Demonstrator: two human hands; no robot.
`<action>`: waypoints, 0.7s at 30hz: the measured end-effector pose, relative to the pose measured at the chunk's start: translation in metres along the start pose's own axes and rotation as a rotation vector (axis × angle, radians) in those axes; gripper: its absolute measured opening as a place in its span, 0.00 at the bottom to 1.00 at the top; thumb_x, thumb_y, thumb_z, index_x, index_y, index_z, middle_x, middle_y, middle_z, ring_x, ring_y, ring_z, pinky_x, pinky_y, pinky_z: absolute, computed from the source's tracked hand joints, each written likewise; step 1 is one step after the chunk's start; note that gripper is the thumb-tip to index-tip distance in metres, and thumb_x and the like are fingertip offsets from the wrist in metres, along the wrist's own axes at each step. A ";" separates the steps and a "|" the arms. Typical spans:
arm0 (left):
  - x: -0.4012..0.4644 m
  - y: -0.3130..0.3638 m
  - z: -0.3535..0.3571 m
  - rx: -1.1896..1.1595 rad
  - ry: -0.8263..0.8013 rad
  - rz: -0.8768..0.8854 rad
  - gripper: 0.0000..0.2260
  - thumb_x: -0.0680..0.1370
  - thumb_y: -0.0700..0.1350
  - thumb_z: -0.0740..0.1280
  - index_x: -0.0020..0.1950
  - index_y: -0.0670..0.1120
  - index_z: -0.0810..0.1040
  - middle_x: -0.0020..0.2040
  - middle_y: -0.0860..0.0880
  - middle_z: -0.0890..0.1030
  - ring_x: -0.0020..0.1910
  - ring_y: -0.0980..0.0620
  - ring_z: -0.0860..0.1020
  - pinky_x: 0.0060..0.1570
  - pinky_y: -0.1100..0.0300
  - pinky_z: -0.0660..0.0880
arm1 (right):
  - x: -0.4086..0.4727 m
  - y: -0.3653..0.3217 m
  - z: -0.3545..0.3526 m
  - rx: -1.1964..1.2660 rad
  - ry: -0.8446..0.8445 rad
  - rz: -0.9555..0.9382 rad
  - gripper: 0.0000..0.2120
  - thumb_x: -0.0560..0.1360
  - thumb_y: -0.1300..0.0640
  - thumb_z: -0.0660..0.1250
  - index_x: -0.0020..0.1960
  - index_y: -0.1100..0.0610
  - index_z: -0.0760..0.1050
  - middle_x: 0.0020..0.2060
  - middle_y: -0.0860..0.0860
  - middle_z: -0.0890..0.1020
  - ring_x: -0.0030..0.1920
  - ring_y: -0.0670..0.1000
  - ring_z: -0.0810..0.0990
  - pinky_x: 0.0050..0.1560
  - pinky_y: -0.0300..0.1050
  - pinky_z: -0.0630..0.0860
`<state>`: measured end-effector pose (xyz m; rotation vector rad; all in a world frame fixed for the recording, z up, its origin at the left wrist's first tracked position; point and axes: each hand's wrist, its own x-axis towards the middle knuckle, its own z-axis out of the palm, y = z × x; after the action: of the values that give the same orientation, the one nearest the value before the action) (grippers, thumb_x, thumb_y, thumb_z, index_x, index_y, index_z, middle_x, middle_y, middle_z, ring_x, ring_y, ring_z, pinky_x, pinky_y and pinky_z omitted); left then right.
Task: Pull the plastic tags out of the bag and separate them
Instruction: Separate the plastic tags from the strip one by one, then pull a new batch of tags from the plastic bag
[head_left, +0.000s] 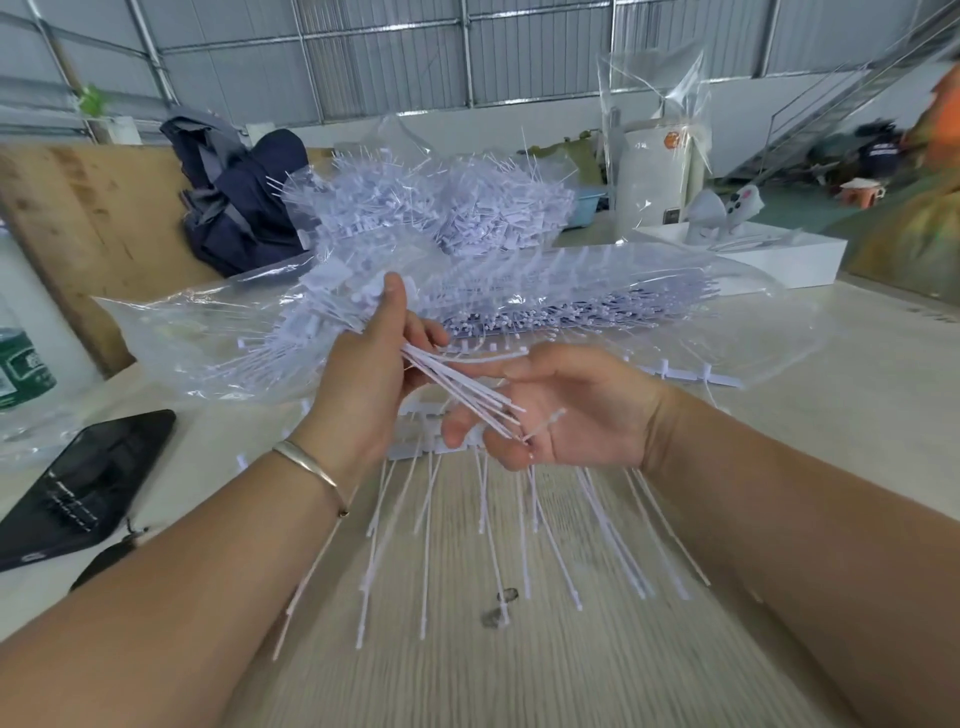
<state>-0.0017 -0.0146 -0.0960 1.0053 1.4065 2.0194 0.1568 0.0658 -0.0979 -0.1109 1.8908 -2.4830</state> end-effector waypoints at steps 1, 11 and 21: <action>0.000 -0.001 -0.001 0.042 0.008 0.025 0.30 0.81 0.59 0.58 0.20 0.50 0.71 0.31 0.51 0.80 0.29 0.55 0.76 0.32 0.65 0.74 | 0.000 -0.001 0.001 -0.056 0.013 0.024 0.35 0.67 0.52 0.71 0.71 0.61 0.66 0.49 0.63 0.79 0.30 0.49 0.74 0.33 0.37 0.71; 0.029 0.009 -0.044 -0.007 0.414 -0.024 0.25 0.81 0.58 0.59 0.27 0.47 0.65 0.24 0.54 0.77 0.27 0.57 0.74 0.28 0.65 0.67 | -0.001 0.006 0.005 -0.410 0.211 0.259 0.21 0.76 0.59 0.66 0.68 0.59 0.68 0.44 0.62 0.83 0.35 0.55 0.82 0.27 0.37 0.74; 0.020 0.043 -0.035 -0.244 0.004 -0.127 0.24 0.81 0.58 0.60 0.29 0.50 0.57 0.23 0.53 0.57 0.19 0.56 0.54 0.21 0.64 0.58 | 0.002 0.006 0.004 -0.380 0.217 0.244 0.24 0.72 0.52 0.68 0.66 0.58 0.71 0.44 0.60 0.83 0.37 0.55 0.82 0.27 0.38 0.74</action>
<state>-0.0408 -0.0359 -0.0573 0.7871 1.1605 2.0394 0.1553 0.0604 -0.1031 0.3768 2.2808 -2.0277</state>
